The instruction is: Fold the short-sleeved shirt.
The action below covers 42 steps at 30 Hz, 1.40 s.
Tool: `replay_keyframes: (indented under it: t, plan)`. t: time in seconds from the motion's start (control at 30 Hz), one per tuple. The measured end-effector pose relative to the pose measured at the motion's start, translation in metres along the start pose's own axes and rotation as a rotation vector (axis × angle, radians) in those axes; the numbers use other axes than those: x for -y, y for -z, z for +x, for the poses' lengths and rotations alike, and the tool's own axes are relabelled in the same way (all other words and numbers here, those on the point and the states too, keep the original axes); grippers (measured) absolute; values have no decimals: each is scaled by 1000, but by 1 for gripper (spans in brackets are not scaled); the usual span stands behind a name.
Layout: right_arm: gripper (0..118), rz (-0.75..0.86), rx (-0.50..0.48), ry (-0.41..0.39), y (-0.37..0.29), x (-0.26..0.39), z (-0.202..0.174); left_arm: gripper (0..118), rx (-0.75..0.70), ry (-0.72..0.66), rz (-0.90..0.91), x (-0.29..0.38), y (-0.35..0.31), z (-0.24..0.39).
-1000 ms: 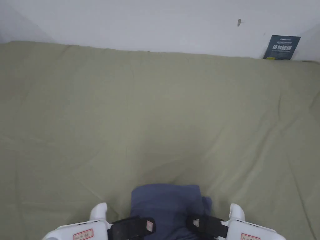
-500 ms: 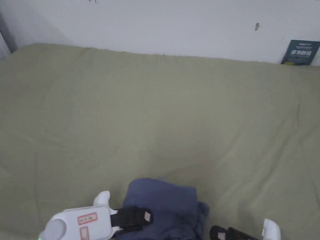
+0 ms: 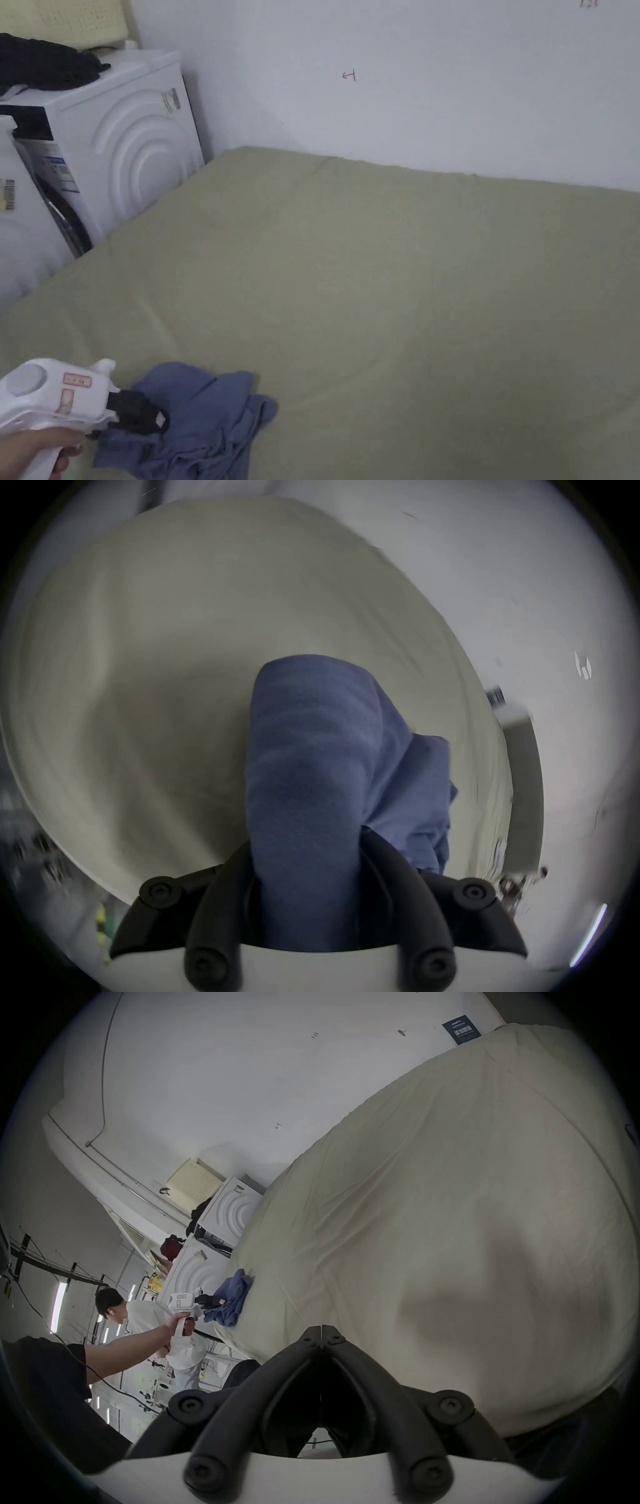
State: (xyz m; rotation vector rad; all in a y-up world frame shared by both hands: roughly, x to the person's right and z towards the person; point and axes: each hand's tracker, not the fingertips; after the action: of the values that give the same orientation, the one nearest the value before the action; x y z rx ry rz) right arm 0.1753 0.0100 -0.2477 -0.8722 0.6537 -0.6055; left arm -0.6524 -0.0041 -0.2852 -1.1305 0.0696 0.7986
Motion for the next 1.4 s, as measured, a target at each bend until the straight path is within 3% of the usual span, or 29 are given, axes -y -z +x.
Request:
replay_keyframes:
  t: [0.03, 0.07, 0.13, 0.17, 0.23, 0.33, 0.37, 0.4, 0.43, 0.47, 0.5, 0.53, 0.6, 0.73, 0.77, 0.83, 1.0, 1.07, 1.13, 1.27, 1.4]
  plan:
    - [0, 9, 6, -1, -1, 0, -3, 47, 7, 60, 20, 4, 0, 6]
    - [0, 25, 6, 5, -3, 1, -4, 56, -44, 125, 61, 9, -4, 11]
    - [0, 40, -1, 12, -7, -2, 0, 106, 15, 220, 27, 14, -19, 16]
    - [0, 38, 0, 7, -6, -2, -2, 115, 34, 202, 21, 14, -31, 15]
    - [0, 27, 8, -13, -5, -3, -6, 115, 34, 167, 16, 13, -55, 10]
    - [0, 22, 4, -38, -4, -2, -14, 115, -114, 176, 92, 22, -88, 4]
    - [0, 26, 2, -45, -5, -1, -16, 113, -173, 152, 112, 24, -96, 1]
    - [0, 32, -2, -49, -6, 0, -21, 97, -213, 174, 141, 30, -105, 4]
    - [0, 45, -2, -55, -7, 1, -24, 63, -242, 215, 219, 38, -115, 10]
    - [0, 55, -5, -61, -7, 2, -28, 21, -309, 214, 269, 44, -121, 17]
    - [0, 58, -12, -63, -8, 3, -27, 10, -408, 192, 344, 49, -127, 24]
    - [0, 62, -13, -67, -7, 3, -23, 10, -434, 190, 394, 58, -135, 33]
    - [0, 74, 45, -127, -11, 0, -34, 10, -304, 283, 461, 79, -144, 70]
    - [0, 163, 292, -338, -32, -26, -71, 10, -311, 560, 678, 145, -137, 189]
    - [0, 213, 344, -391, -39, -34, -82, 10, -317, 633, 805, 164, -134, 218]
    - [0, 355, 431, -488, -57, -54, -108, 10, -236, 749, 877, 194, -127, 280]
    - [0, 577, 516, -625, -101, -110, -165, 10, -96, 913, 1010, 227, -109, 389]
    - [0, 628, 537, -657, -111, -128, -183, 10, -111, 919, 1054, 229, -108, 411]
    - [0, 666, 529, -706, -119, -141, -197, 10, -31, 876, 1072, 234, -113, 427]
    - [0, 707, 544, -718, -130, -145, -209, 10, -64, 882, 1153, 248, -134, 443]
    - [0, 774, 526, -612, -142, -135, -201, 10, 58, 788, 1159, 257, -148, 442]
